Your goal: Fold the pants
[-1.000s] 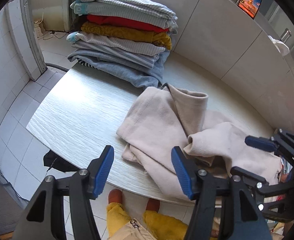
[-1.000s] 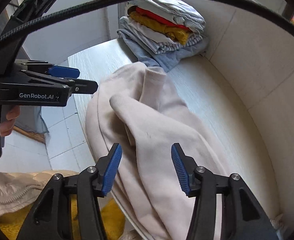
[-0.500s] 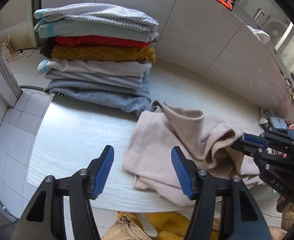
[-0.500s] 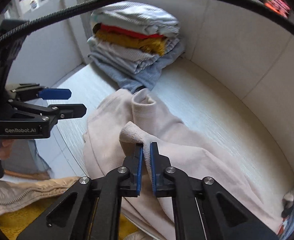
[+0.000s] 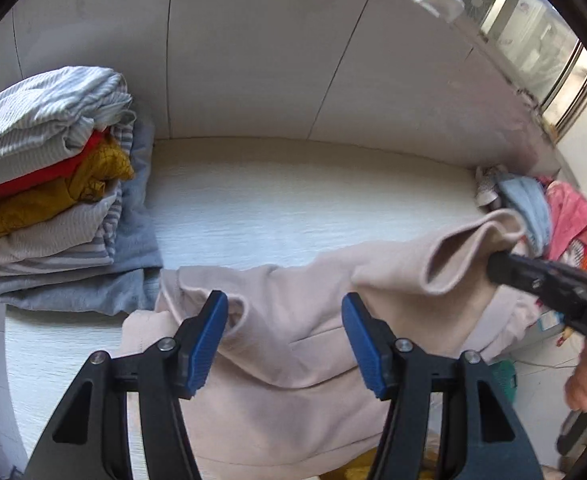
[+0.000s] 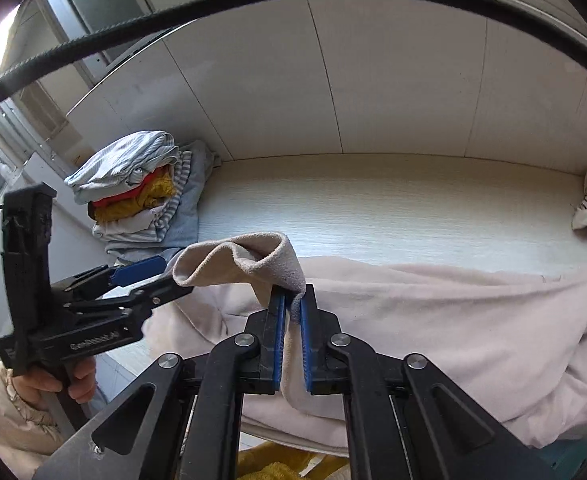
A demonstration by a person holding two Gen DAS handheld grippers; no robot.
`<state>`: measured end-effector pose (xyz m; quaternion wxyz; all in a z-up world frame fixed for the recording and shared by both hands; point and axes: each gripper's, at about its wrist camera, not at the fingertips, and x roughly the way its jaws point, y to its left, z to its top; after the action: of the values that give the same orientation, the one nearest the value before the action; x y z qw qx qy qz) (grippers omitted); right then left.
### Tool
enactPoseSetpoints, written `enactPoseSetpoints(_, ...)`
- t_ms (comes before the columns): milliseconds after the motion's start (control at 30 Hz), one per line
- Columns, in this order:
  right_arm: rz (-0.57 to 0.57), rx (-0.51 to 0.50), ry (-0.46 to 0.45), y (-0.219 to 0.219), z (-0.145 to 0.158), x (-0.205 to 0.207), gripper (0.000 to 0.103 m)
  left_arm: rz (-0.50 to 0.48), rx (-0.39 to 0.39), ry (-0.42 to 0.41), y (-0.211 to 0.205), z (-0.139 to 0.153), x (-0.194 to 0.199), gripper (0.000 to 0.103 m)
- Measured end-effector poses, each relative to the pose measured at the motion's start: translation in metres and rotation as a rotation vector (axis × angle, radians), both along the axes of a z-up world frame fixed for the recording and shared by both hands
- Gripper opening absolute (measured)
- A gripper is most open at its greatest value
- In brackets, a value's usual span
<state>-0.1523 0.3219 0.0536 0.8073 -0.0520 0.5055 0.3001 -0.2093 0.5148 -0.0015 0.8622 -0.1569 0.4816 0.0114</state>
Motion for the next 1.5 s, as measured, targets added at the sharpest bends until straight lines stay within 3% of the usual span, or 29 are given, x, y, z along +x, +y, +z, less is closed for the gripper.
enactPoseSetpoints(133,0.011,0.040,0.046,0.003,-0.004,-0.003,0.009,0.088,0.190,0.110,0.016,-0.027,-0.021,0.062)
enactPoseSetpoints(300,0.106,0.076,0.081,0.048,-0.013,-0.020,0.009,0.235,0.175,0.228,0.057,-0.055,-0.060,0.062)
enactPoseSetpoints(400,0.221,0.046,0.122,0.089,-0.034,-0.045,0.009,0.305,0.104,0.205,0.076,-0.051,-0.081,0.062)
enactPoseSetpoints(467,0.326,-0.064,0.134,0.116,-0.058,-0.068,0.009,0.320,0.072,0.172,0.082,-0.043,-0.091,0.062)
enactPoseSetpoints(567,0.438,-0.167,0.191,0.132,-0.087,-0.093,0.018,0.325,0.037,0.118,0.089,-0.026,-0.103,0.061)
enactPoseSetpoints(633,0.459,-0.152,0.198,0.127,-0.086,-0.099,0.026,0.312,0.019,0.082,0.088,-0.015,-0.106,0.061)
enactPoseSetpoints(733,0.451,-0.110,0.110,0.109,-0.061,-0.097,0.040,0.268,-0.008,0.032,0.076,0.004,-0.100,0.061)
enactPoseSetpoints(833,0.369,-0.075,0.026,0.069,-0.036,-0.083,0.047,0.202,-0.034,-0.009,0.058,0.022,-0.093,0.062)
enactPoseSetpoints(933,0.211,-0.095,-0.017,0.016,-0.029,-0.061,0.047,0.110,-0.037,-0.053,0.040,0.034,-0.074,0.062)
enactPoseSetpoints(1100,-0.163,-0.254,-0.047,-0.089,-0.046,-0.019,0.047,-0.044,-0.024,-0.064,-0.011,0.039,-0.037,0.062)
enactPoseSetpoints(1233,-0.448,-0.317,-0.004,-0.180,-0.067,0.015,0.047,-0.129,0.051,-0.055,-0.039,0.022,-0.007,0.062)
enactPoseSetpoints(1300,-0.515,-0.324,0.041,-0.204,-0.084,0.032,0.047,-0.150,0.105,-0.032,-0.047,0.010,0.007,0.062)
enactPoseSetpoints(1400,-0.494,-0.322,0.088,-0.214,-0.104,0.053,0.051,-0.141,0.197,0.046,-0.052,-0.015,0.025,0.062)
enactPoseSetpoints(1500,-0.424,-0.391,0.021,-0.199,-0.106,0.073,0.060,-0.100,0.223,0.139,-0.046,-0.037,0.032,0.063)
